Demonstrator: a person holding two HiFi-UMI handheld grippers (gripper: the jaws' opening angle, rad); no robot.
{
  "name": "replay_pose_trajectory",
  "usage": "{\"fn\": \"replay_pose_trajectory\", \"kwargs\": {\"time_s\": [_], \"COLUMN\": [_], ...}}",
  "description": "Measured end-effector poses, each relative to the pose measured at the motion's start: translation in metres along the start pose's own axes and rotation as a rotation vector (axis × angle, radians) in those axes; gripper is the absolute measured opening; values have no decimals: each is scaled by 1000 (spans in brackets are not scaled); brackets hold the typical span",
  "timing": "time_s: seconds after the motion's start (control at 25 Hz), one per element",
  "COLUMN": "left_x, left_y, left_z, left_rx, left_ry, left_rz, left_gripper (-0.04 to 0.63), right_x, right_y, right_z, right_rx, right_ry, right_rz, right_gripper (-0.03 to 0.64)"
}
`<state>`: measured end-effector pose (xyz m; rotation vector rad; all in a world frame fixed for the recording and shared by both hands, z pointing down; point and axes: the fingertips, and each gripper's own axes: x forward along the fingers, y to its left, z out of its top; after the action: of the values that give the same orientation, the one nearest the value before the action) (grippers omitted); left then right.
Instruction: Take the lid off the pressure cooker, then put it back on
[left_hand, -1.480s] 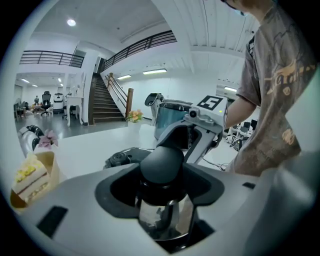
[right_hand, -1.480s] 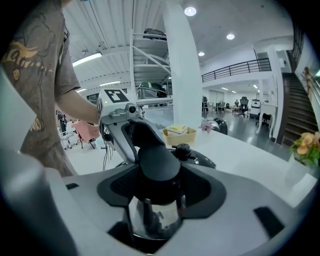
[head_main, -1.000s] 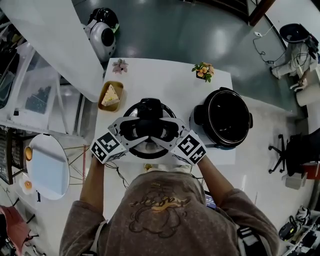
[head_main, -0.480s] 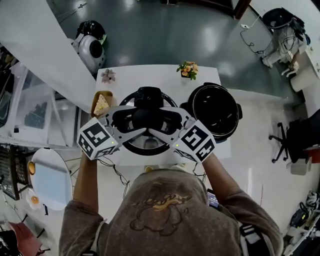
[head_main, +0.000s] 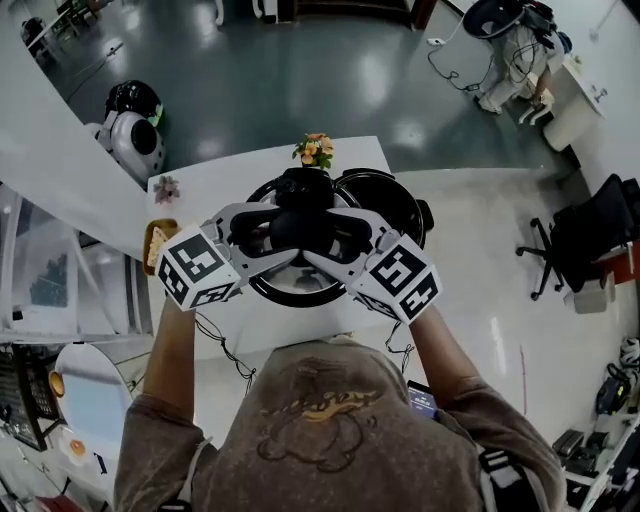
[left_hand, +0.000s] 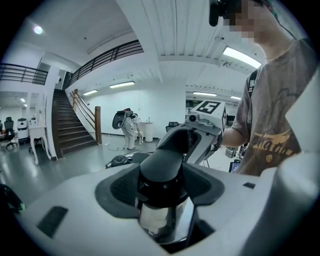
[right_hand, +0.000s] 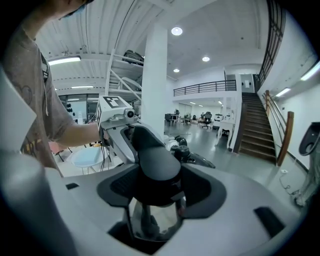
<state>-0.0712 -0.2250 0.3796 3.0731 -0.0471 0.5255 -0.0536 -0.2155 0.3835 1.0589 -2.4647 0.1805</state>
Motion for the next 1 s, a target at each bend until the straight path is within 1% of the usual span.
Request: {"fn": "replay_pose_trajectory", "kwargs": {"time_s": [0.24, 0.52, 0.8, 1.0], "left_x": [54, 108, 141, 152], "left_y": [-5, -12, -14, -12], "left_z": [22, 33, 34, 29], "left_rx": [34, 59, 69, 86], "left_ry": [2, 22, 47, 66], "left_rz": [-83, -166, -210, -207], "left_gripper": [268, 268, 269, 269], "right_x": [-38, -72, -88, -89], "right_y": [-38, -71, -91, -98], "right_z": [-19, -45, -65, -78], "right_rx": [33, 76, 106, 123], "right_ry": [11, 24, 31, 45], "right_rz": [-86, -168, -212, -217], "right_gripper": [261, 261, 259, 261]}}
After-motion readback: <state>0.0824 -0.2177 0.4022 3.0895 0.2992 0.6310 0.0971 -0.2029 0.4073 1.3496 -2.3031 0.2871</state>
